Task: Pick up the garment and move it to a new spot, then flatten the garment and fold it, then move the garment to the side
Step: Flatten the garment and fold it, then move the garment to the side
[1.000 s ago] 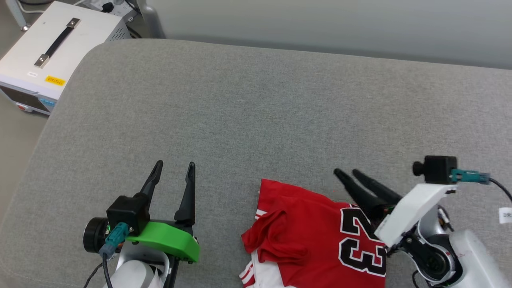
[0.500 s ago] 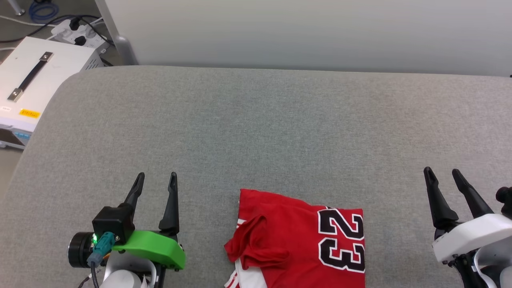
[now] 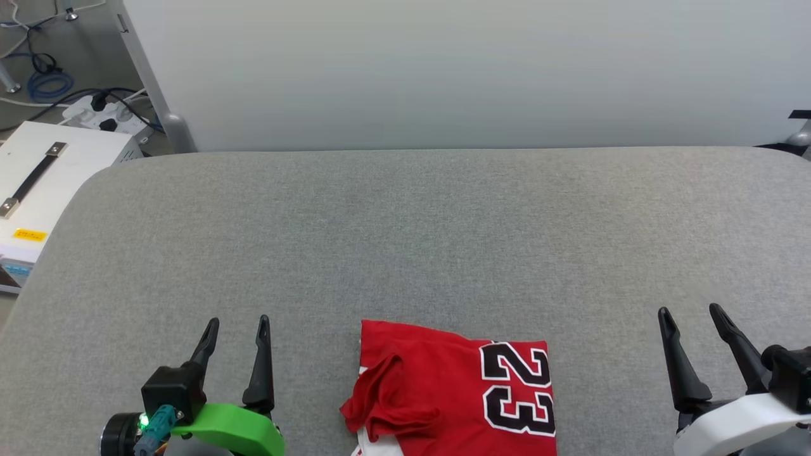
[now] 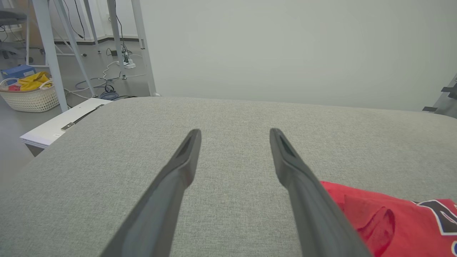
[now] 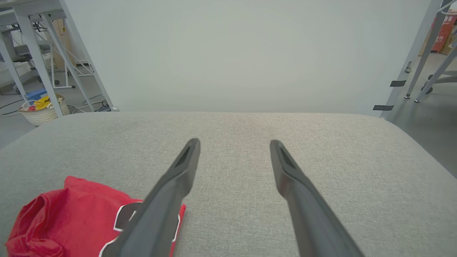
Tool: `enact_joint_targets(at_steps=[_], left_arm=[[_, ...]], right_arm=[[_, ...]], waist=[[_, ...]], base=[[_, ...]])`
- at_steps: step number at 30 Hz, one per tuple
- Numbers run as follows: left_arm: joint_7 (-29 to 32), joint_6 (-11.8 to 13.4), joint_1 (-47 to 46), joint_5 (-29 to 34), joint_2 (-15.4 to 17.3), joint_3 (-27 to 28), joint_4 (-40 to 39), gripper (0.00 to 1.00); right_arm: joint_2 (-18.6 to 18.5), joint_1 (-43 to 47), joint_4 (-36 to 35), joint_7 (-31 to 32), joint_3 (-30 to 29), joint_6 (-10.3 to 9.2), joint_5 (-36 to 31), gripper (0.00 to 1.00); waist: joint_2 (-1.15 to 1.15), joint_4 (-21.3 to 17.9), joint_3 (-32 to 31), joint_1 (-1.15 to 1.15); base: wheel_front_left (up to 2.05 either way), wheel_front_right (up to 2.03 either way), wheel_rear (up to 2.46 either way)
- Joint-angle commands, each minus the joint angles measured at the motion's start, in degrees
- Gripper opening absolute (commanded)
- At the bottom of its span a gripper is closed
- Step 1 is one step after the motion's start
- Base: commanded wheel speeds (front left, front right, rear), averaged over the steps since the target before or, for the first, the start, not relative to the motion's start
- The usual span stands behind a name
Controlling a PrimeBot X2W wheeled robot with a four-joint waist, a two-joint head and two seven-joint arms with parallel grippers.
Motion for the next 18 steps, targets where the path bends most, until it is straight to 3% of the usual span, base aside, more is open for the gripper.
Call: enact_joint_targets(at_steps=[1,18], left_arm=[[-0.33,0.28,1.01,0.76,-0.07,0.31,-0.25,1.00],[-0.33,-0.25,1.18,1.53,-0.68,1.64,-0.12,1.00]], right_arm=[[0.18,0.92,-0.84,0.15,-0.08,-0.02,-0.38,1.00],[0.65,1.87,-3.07,3.36,-0.91,-0.02,-0.93,1.00]], waist=[[0.00,-0.35,-0.34,0.00],[0.00,-0.16,-0.14,0.00]], base=[[0.00,0.00,0.00],[0.00,0.00,0.00]])
